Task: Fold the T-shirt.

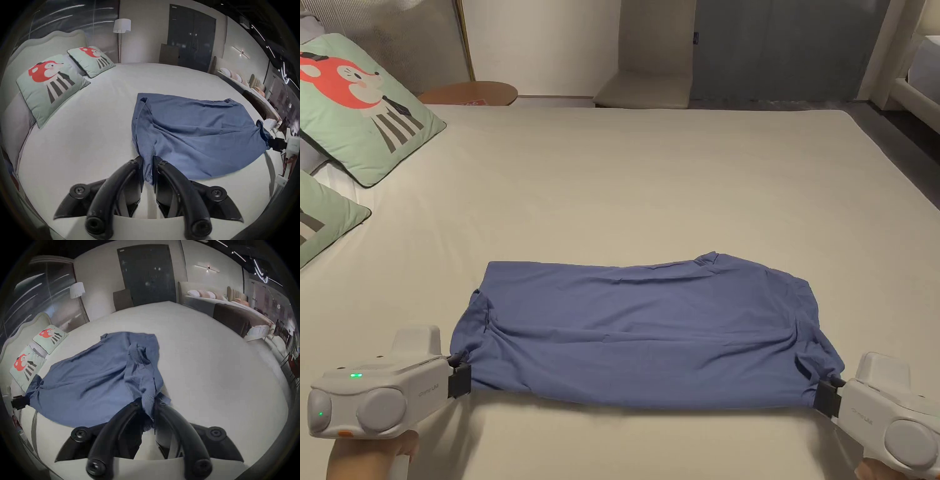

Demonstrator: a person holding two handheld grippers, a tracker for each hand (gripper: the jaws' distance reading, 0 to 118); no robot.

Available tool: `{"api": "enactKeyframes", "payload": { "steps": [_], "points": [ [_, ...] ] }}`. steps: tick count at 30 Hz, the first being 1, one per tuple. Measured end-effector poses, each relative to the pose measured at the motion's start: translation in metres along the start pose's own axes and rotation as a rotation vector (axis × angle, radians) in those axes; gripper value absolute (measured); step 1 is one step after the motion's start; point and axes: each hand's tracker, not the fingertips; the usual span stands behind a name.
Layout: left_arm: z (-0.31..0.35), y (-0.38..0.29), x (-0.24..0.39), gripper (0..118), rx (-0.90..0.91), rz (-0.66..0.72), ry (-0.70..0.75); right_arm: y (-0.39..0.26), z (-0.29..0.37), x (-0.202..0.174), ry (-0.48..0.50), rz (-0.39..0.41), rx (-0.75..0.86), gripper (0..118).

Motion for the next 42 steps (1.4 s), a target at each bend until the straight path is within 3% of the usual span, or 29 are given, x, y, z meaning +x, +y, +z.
{"api": "enactKeyframes", "payload": {
  "steps": [12,23,25,27,29,31,32,37,42],
  "points": [
    [0.050,-0.064,-0.028,6,-0.054,0.114,-0.027,-0.053,0.080,0.025,0.022,-0.034,0.011,10],
    [0.048,-0.110,-0.028,6,-0.118,0.120,0.038,-0.100,0.064,0.025,-0.026,-0.028,-0.085,11],
    [0.049,-0.108,-0.026,14,-0.119,0.123,0.048,-0.097,0.067,0.025,-0.033,-0.035,-0.074,11],
    [0.049,-0.104,-0.027,38,-0.135,0.124,0.057,-0.091,0.072,0.021,-0.034,-0.037,-0.071,19],
    [0.056,-0.096,-0.024,76,-0.135,0.141,0.058,-0.077,0.087,0.010,-0.046,-0.013,-0.047,55],
    [0.067,-0.082,-0.019,107,-0.050,0.166,0.037,-0.062,0.099,-0.001,-0.043,0.019,0.026,102],
    [0.075,-0.073,-0.013,109,0.003,0.170,0.032,-0.053,0.105,-0.008,-0.039,0.031,0.063,111],
    [0.129,-0.023,0.029,109,0.302,0.105,-0.012,-0.012,0.136,-0.048,0.010,0.146,0.299,111],
    [0.173,0.002,0.070,109,0.569,0.002,0.005,0.013,0.177,-0.083,0.010,0.212,0.529,111]
  ]
}}
